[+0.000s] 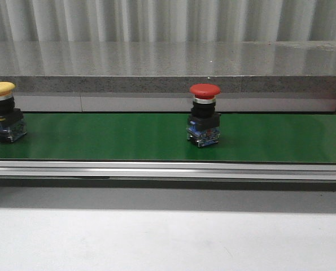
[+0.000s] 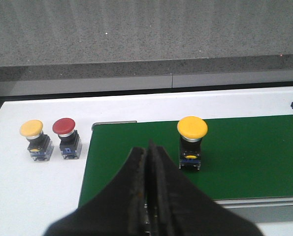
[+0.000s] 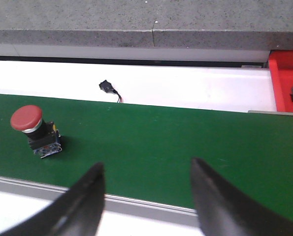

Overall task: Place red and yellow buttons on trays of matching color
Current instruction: 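Move the right gripper above the red button arriving on the belt, then lower the right gripper, grasp the red button and lift it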

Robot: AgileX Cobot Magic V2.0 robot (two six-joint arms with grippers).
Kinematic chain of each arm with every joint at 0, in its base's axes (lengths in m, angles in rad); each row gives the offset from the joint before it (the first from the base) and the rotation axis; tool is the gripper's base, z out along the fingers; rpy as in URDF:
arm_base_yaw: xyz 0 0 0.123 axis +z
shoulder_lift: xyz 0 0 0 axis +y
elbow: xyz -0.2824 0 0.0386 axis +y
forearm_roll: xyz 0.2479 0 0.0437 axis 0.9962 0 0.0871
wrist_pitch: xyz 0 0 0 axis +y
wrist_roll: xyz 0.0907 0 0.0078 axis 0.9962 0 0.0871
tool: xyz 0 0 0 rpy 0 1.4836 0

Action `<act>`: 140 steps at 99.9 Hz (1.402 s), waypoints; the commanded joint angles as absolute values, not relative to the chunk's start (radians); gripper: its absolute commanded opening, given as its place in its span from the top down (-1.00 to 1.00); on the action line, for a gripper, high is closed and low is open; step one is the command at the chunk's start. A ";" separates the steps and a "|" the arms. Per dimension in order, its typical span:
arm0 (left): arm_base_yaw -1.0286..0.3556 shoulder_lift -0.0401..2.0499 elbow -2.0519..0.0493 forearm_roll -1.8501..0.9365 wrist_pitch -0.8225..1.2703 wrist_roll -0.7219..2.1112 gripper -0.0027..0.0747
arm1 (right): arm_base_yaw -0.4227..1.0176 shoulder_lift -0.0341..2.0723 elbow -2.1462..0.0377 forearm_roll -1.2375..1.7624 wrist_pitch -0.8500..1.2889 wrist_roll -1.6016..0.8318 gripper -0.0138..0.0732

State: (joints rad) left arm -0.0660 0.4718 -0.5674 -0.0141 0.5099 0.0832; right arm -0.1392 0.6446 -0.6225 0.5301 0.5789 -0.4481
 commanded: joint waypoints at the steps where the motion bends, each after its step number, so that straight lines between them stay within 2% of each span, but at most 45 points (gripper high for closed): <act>1: -0.075 0.475 -0.593 -0.019 0.436 0.081 0.98 | -0.138 0.642 -0.648 0.575 0.522 -0.454 -0.84; 24: -0.075 0.475 -0.593 -0.019 0.436 0.081 0.98 | -0.102 0.712 -0.703 0.593 0.548 -0.523 -0.78; 63: -0.075 0.475 -0.593 -0.019 0.436 0.081 0.98 | 0.103 1.090 -0.865 0.594 0.594 -0.535 -0.78; 83: -0.075 0.475 -0.593 -0.019 0.436 0.081 0.98 | 0.183 1.273 -0.898 0.593 0.523 -0.557 -0.78; 133: -0.075 0.475 -0.593 -0.019 0.436 0.081 0.98 | 0.195 1.503 -1.002 0.593 0.451 -0.576 -0.77; 140: -0.075 0.475 -0.593 -0.019 0.436 0.081 0.98 | 0.195 1.508 -1.003 0.593 0.444 -0.576 -0.68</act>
State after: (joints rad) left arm -0.0660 0.4718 -0.5674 -0.0141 0.5099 0.0832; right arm 0.1943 1.5338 -0.9684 0.5660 0.4849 -0.5660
